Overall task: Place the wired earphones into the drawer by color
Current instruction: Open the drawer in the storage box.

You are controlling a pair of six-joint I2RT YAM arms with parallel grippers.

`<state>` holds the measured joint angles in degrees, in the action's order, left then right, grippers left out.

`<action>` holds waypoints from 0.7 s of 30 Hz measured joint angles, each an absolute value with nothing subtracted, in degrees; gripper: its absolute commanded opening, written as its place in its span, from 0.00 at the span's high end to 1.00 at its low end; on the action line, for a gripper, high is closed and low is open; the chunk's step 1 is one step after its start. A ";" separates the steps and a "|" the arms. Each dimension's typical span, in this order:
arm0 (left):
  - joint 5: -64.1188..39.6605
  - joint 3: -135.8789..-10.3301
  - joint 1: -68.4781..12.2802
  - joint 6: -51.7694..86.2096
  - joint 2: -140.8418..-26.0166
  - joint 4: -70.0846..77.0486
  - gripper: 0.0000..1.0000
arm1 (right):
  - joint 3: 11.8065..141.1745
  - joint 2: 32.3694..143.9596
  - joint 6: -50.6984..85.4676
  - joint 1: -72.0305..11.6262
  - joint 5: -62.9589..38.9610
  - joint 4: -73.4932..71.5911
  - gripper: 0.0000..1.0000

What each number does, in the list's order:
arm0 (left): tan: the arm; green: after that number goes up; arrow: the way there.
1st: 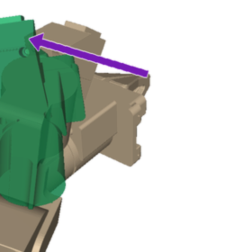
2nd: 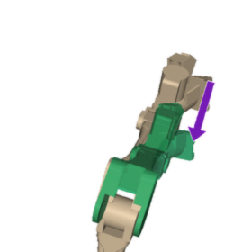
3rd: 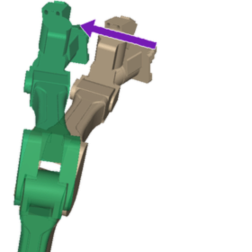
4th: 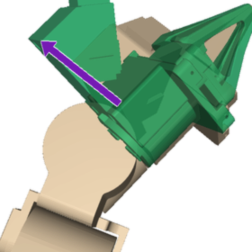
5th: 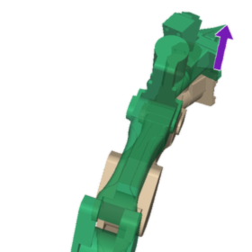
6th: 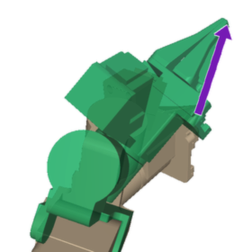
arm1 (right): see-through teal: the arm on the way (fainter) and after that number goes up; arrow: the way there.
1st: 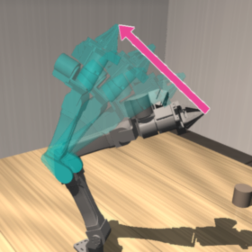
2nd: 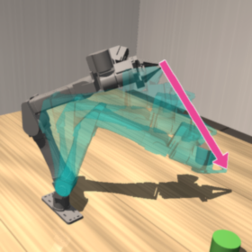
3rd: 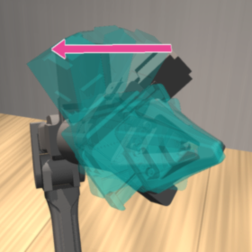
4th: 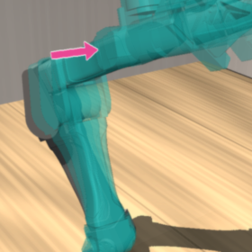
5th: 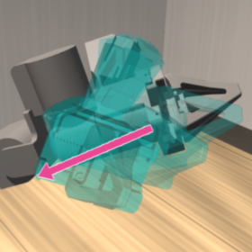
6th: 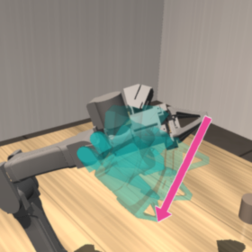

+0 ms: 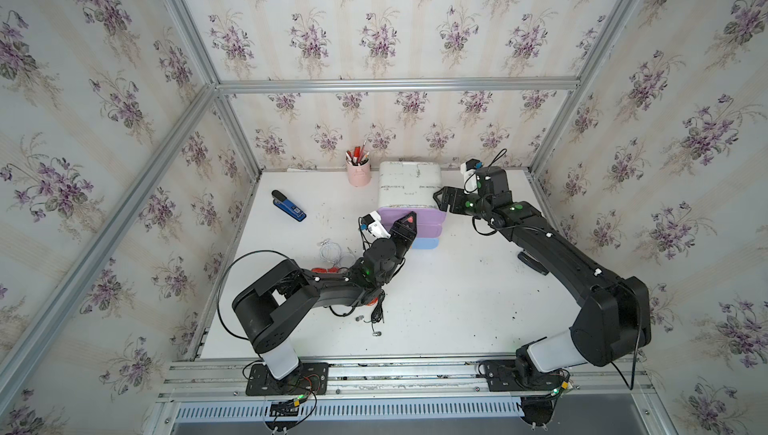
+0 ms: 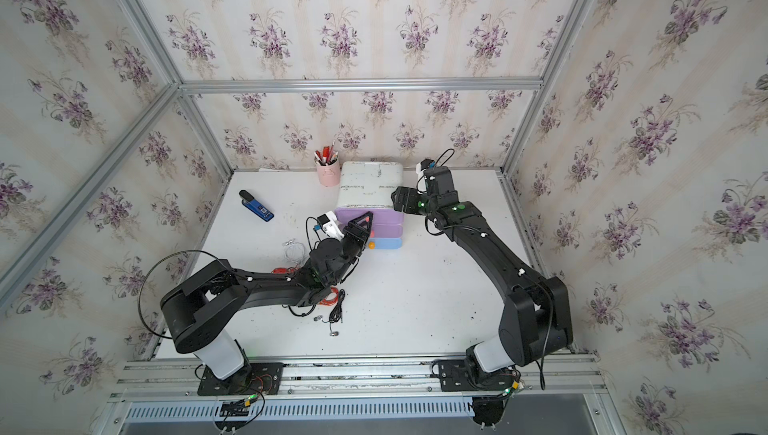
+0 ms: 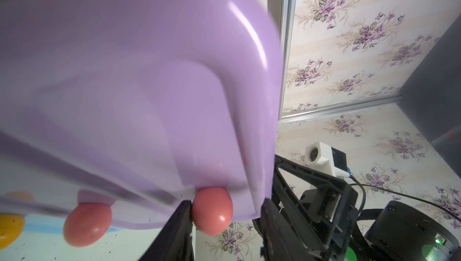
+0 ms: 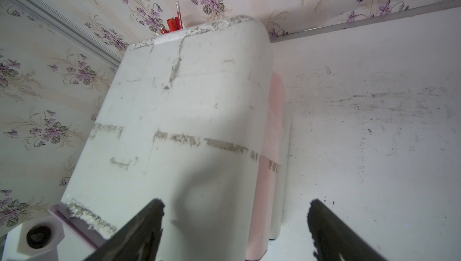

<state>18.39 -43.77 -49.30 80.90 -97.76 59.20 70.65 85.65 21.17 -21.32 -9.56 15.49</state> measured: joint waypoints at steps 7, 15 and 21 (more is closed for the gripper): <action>17.47 -44.25 -48.75 79.72 -97.95 56.49 0.72 | 70.59 85.65 21.17 -21.37 -9.43 15.25 0.07; 15.86 -44.07 -48.73 79.22 -97.73 55.22 0.82 | 70.59 85.62 21.19 -21.45 -9.32 15.25 0.07; 15.44 -41.30 -50.81 79.02 -96.42 56.69 0.82 | 71.33 85.62 21.02 -21.45 -8.56 15.68 0.07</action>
<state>15.44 -41.30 -50.81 79.02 -96.42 56.69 71.33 85.62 21.02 -21.45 -8.56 15.68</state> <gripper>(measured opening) 0.242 0.928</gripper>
